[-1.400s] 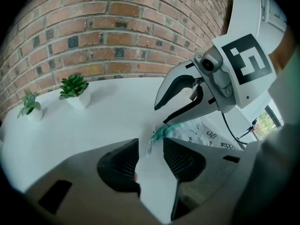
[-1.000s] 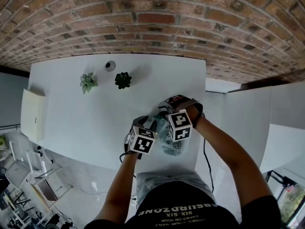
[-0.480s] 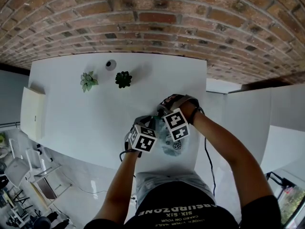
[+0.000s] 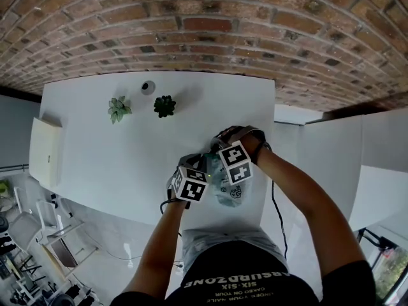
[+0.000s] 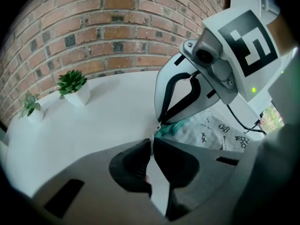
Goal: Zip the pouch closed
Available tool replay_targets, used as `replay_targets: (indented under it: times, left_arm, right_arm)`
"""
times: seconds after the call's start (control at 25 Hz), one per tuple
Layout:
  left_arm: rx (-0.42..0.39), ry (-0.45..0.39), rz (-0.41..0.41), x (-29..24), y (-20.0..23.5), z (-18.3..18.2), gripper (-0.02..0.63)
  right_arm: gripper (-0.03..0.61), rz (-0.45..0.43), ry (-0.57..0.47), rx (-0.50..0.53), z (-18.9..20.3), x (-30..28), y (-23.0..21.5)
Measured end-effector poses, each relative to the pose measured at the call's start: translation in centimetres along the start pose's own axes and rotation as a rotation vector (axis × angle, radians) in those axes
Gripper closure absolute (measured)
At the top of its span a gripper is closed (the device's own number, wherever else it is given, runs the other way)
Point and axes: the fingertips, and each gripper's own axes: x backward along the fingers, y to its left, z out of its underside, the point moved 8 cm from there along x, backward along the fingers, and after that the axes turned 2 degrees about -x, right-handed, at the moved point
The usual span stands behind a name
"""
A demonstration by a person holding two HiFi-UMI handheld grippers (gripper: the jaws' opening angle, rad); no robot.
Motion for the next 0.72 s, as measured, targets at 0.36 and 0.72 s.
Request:
replay_targets:
  times: [0.36, 0.72]
  left_arm:
    - [0.009, 0.015, 0.001, -0.03, 0.05, -0.1, 0.586]
    - [0.019, 0.015, 0.007, -0.05, 0.15, -0.08, 0.589]
  right_arm:
    - [0.578, -0.041, 0.019, 0.004, -0.15, 0.34, 0.21]
    - [0.578, -0.049, 0.033, 0.015, -0.14, 0.86, 0.39]
